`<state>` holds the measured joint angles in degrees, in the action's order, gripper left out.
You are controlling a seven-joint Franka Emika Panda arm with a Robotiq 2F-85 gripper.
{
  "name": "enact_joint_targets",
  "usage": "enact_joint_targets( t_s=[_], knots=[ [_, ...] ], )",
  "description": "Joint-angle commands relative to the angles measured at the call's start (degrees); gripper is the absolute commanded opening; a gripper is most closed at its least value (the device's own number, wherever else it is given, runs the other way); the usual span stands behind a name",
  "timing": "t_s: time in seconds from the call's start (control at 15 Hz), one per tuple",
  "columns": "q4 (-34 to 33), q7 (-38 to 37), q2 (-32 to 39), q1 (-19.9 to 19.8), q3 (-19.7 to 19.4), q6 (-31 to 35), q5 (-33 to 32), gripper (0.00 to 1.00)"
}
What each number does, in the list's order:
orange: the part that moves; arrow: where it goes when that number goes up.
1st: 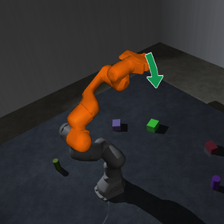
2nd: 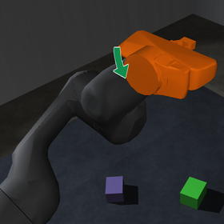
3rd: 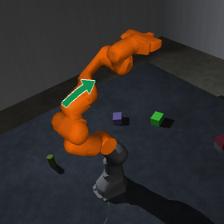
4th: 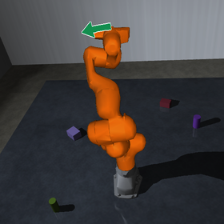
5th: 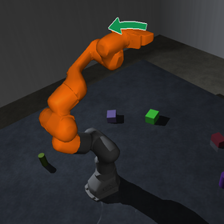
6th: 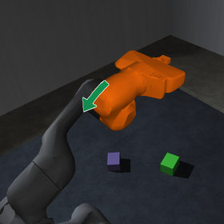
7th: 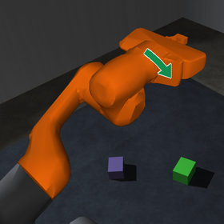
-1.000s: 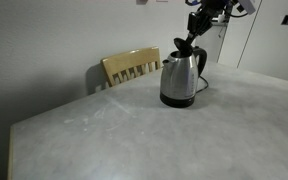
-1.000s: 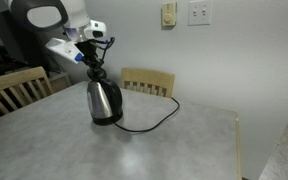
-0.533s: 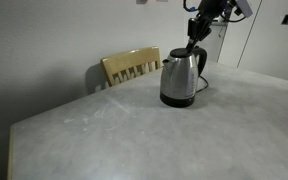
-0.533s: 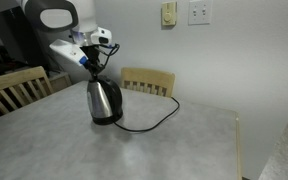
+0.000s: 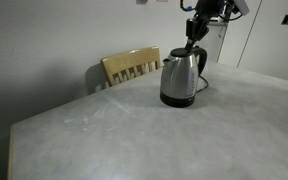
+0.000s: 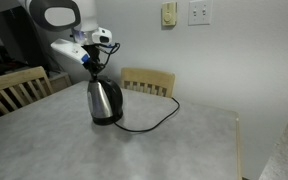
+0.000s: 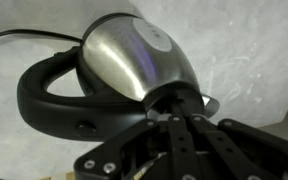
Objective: Close the kettle
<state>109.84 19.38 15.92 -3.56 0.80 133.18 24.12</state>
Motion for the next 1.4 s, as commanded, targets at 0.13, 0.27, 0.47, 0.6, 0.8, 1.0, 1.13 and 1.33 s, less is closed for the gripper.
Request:
enact_joint_targets(
  t_s=[0.13, 0.27, 0.47, 0.6, 0.8, 1.0, 1.13, 1.33],
  knots=[
    [-2.7, -10.3, 3.0, 2.1, -2.7, -0.5, -20.2, 0.00],
    [-3.5, -13.4, 3.3, 2.7, -3.0, -1.7, -26.1, 0.00],
    [-4.3, -14.6, 3.5, 2.6, -2.4, -3.0, -28.7, 0.00],
    [-4.9, -14.0, 3.7, 2.4, -1.9, -3.5, -27.7, 0.00],
    [-5.6, -13.7, 4.4, 2.0, -1.7, -4.3, -26.7, 0.00],
    [-7.0, -14.2, 6.2, 1.9, -1.9, -7.3, -26.4, 0.00],
    [-8.6, -14.8, 7.5, 2.1, -2.1, -9.2, -26.8, 0.00],
    [-10.6, -14.8, 8.9, 1.9, -1.9, -11.6, -26.2, 0.00]
  ],
)
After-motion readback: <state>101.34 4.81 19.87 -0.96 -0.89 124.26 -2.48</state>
